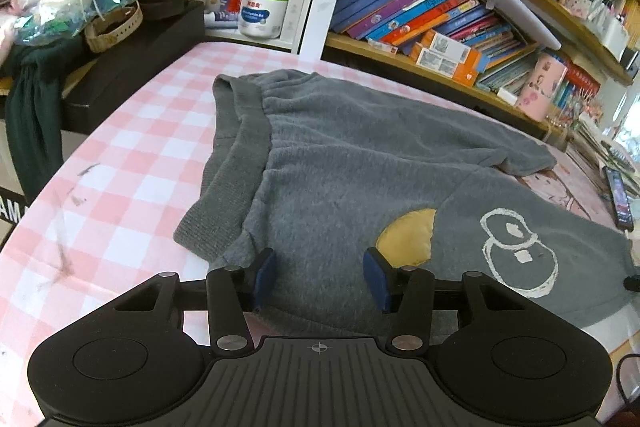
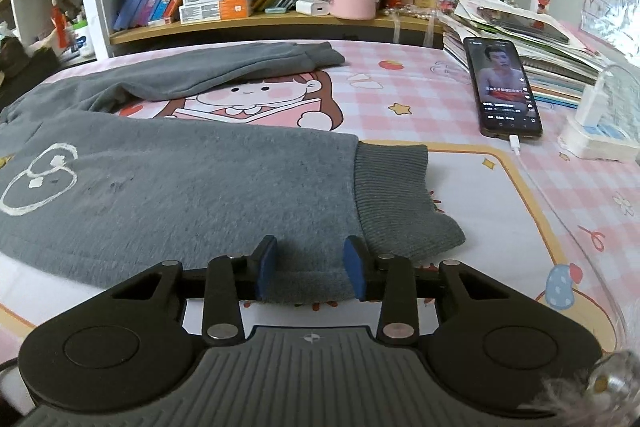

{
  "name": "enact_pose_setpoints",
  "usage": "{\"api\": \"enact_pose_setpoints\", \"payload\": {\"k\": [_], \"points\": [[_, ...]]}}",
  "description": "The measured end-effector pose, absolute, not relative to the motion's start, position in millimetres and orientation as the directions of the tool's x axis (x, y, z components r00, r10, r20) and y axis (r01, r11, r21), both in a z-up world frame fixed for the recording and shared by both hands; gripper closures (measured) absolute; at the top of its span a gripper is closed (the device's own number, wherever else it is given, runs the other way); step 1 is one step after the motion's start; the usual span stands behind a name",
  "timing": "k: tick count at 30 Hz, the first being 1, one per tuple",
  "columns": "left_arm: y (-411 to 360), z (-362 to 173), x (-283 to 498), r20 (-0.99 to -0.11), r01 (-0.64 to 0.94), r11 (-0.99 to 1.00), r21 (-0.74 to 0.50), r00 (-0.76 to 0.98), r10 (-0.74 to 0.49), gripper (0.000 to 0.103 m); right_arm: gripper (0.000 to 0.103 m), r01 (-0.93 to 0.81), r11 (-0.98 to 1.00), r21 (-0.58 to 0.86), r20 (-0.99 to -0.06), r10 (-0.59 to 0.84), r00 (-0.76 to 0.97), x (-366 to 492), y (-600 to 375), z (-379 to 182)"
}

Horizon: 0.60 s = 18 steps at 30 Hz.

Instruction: Fold clothes

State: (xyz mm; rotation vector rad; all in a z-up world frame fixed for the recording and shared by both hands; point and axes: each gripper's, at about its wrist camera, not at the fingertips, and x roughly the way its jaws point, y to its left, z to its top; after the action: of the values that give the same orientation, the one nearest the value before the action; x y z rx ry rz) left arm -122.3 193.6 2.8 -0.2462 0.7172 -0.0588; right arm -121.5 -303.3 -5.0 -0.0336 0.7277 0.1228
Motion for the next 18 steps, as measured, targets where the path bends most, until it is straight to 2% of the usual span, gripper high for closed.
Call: {"api": "enact_pose_setpoints", "payload": {"k": [5,9,11,16,18], "points": [[194,7,-121,-0.638,-0.035,0.972,-0.234,0.76,-0.126,0.054,0.067,-0.11,0.994,0.0,-0.665,0.082,0.743,-121,-302,-5],[191,14,-122,-0.625,-0.033,0.977,-0.209,0.773,-0.107,0.052,0.059,-0.125,0.992,-0.008,-0.652,0.089,0.753,-122,-298,-2],[188,19,-122,-0.614,-0.021,0.981,-0.194,0.782,-0.104,0.045,0.055,-0.135,0.991,-0.016,-0.638,0.094,0.764,-124,-294,2],[176,28,-118,-0.592,0.034,0.985,-0.167,0.796,-0.127,0.036,0.052,-0.171,0.985,-0.018,-0.606,0.125,0.786,-127,-285,11],[171,29,-116,-0.59,0.052,0.986,-0.156,0.796,-0.135,0.031,0.047,-0.185,0.982,-0.023,-0.597,0.135,0.791,-129,-281,14]]}}
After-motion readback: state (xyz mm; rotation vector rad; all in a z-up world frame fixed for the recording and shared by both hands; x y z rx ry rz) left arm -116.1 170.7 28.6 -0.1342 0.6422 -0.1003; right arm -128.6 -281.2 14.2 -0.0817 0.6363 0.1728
